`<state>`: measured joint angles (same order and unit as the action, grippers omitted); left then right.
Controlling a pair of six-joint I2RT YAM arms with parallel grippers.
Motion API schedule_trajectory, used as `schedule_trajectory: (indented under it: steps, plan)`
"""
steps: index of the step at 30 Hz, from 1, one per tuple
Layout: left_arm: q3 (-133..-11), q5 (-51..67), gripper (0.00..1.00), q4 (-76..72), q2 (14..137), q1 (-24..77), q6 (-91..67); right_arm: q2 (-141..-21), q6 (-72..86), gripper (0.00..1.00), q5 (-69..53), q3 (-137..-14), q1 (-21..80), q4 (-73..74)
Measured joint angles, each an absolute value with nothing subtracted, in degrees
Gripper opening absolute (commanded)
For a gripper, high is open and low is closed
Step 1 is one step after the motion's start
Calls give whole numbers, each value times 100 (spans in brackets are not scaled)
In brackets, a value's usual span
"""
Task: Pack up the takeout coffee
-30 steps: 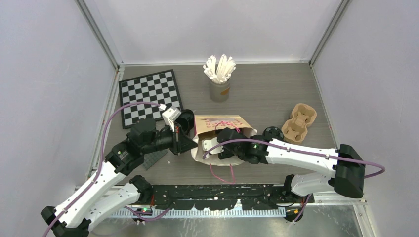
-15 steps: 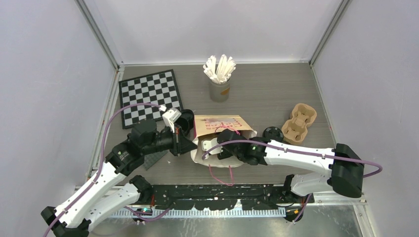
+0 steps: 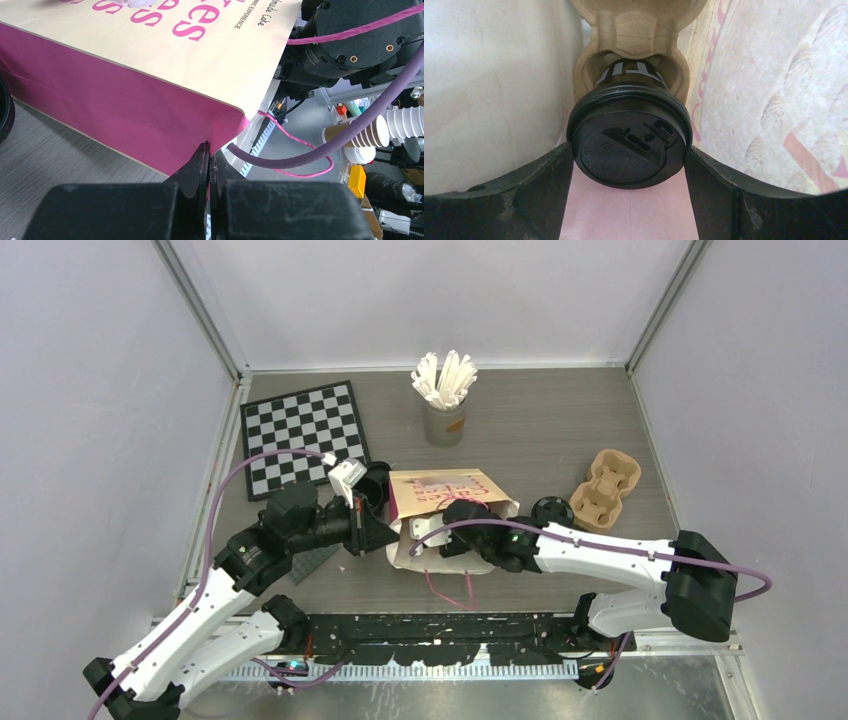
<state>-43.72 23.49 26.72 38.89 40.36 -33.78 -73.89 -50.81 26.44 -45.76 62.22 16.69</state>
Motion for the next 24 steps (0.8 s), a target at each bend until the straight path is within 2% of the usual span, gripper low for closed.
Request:
schedule_trajectory:
  steps: [24]
  plan:
    - [-4372, 2250, 0, 2685, 3990, 4032, -3454, -7540, -5162, 77, 2552, -4407, 5992, 1125]
